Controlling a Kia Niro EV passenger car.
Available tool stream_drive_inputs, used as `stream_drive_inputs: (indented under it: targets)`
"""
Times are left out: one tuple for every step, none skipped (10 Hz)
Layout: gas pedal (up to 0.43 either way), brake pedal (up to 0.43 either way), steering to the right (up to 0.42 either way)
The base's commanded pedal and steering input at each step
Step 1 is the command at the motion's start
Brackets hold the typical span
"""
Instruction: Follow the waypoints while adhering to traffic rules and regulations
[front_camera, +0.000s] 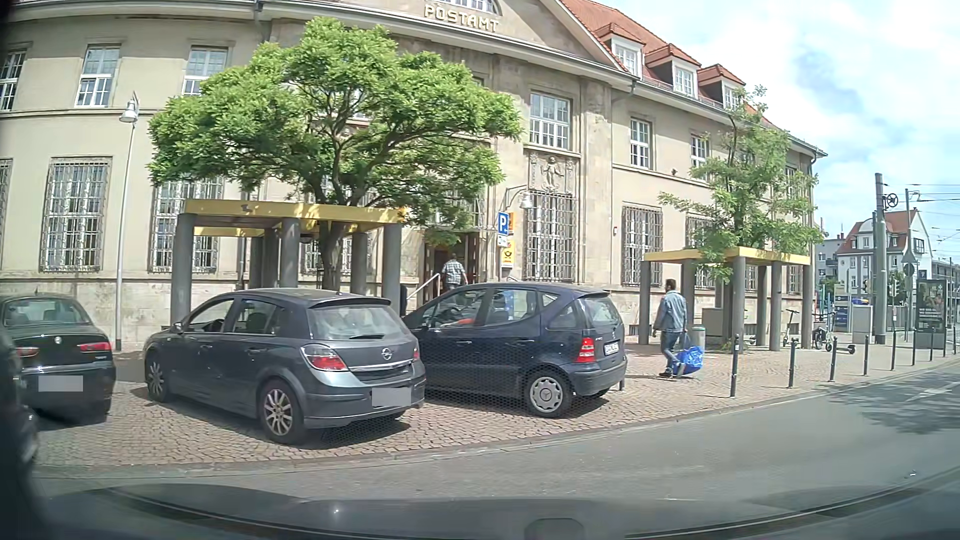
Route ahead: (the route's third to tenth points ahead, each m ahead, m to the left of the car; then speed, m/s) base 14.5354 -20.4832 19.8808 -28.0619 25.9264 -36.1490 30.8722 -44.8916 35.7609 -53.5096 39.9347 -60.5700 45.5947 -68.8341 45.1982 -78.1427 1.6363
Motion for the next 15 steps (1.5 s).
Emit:
stream_drive_inputs:
  targets:
    - [0.130, 0.030, 0.733]
    - [0.110, 0.030, 0.719]
    - [0.000, 0.037, 0.703]
    - [0.000, 0.030, 0.697]
    - [0.000, 0.030, 0.700]
    - [0.000, 0.055, 0.718]
    - [0.000, 0.079, 0.748]
    - [0.000, 0.091, 0.779]
    - [0.000, 0.098, 0.814]
    - [0.000, 0.116, 0.848]
    - [0.000, 0.128, 0.878]
    - [0.000, 0.128, 0.905]
    - [0.000, 0.122, 0.918]
    - [0.000, 0.110, 0.916]
    - [0.000, 0.049, 0.914]
